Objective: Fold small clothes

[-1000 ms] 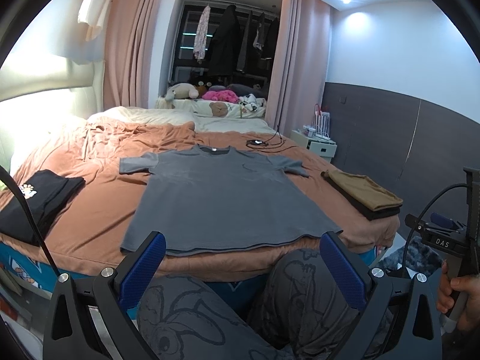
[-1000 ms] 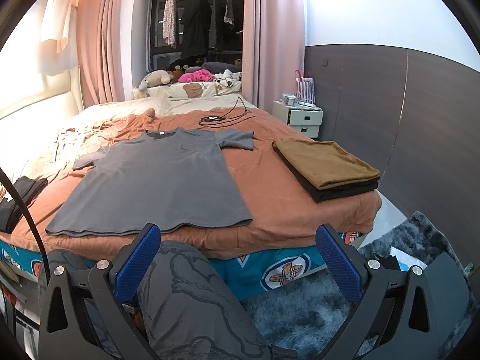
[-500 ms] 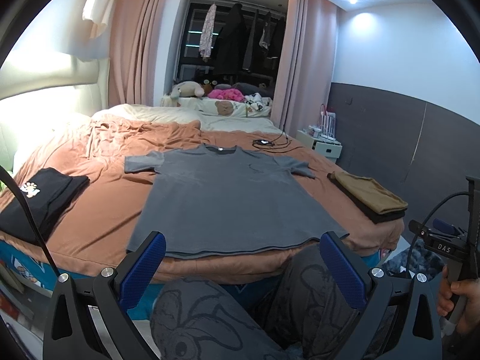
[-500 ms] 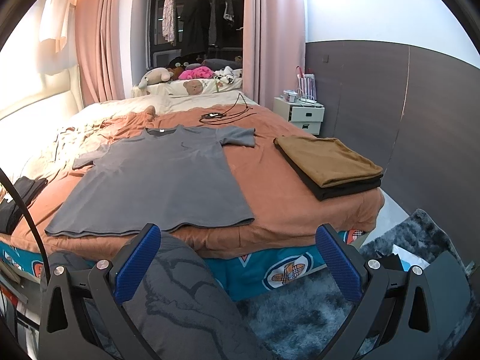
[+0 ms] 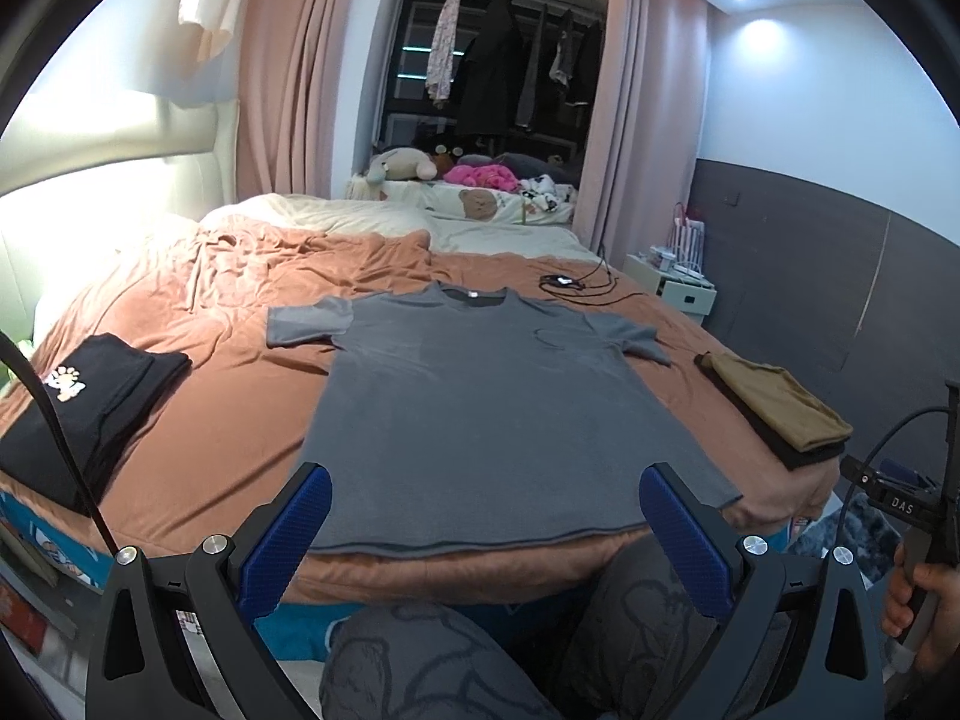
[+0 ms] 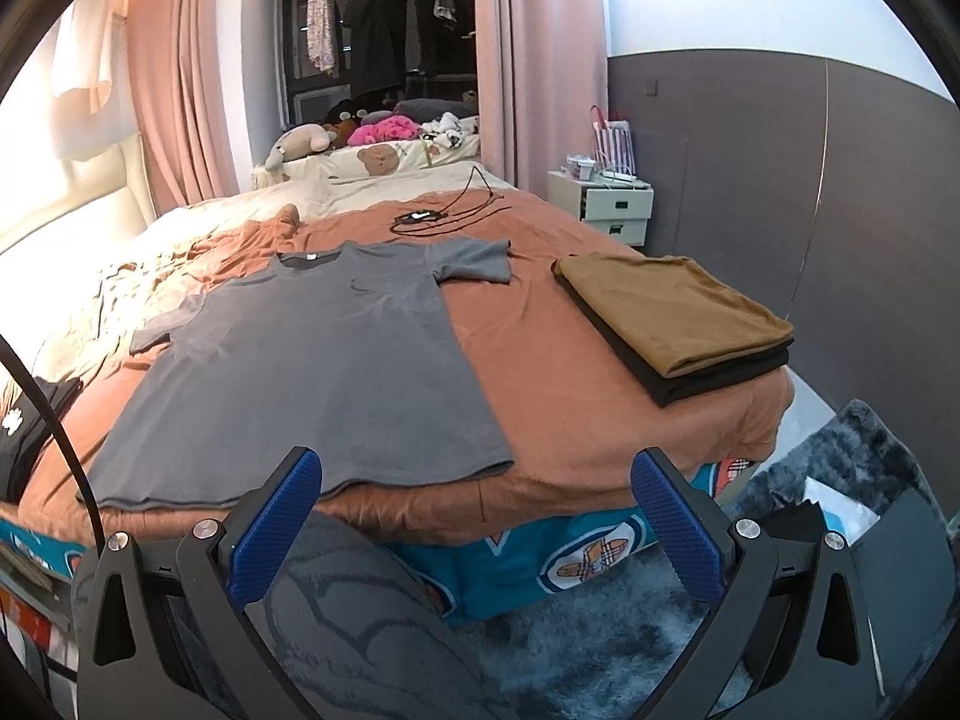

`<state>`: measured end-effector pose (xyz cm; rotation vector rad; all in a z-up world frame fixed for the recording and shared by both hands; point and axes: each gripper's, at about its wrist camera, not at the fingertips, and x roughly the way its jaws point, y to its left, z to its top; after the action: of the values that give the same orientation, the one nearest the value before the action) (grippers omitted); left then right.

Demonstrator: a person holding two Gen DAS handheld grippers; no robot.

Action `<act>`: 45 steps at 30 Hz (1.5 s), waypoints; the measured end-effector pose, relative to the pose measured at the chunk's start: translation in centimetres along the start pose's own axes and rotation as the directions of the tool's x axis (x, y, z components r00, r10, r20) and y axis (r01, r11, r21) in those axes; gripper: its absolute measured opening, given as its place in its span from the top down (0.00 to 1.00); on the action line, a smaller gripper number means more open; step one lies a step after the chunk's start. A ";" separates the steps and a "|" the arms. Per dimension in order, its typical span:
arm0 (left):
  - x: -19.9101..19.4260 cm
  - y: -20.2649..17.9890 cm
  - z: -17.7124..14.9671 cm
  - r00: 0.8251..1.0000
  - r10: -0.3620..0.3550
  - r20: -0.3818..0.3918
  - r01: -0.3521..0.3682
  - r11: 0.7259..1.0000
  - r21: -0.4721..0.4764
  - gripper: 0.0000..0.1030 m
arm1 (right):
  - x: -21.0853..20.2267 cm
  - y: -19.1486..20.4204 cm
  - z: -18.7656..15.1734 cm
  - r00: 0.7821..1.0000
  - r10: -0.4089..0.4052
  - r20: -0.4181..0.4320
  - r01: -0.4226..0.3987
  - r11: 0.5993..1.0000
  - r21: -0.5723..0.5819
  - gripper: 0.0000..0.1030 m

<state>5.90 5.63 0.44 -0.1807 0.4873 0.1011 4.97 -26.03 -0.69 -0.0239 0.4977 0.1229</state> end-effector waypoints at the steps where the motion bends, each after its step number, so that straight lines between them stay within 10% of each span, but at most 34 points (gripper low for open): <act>1: 0.5 0.0 0.4 1.000 0.004 -0.003 -0.004 1.000 0.001 0.00 | 0.4 0.0 0.4 1.000 -0.005 -0.002 0.005 1.000 -0.002 0.00; 45: 16.4 13.6 13.4 0.989 0.142 -0.043 -0.146 0.985 -0.095 0.00 | 18.9 7.3 14.2 0.992 0.127 0.005 -0.125 0.983 -0.134 0.00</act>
<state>24.53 22.49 2.29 -0.2434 0.5316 0.2640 27.26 -15.93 2.86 -0.1222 0.4769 0.2800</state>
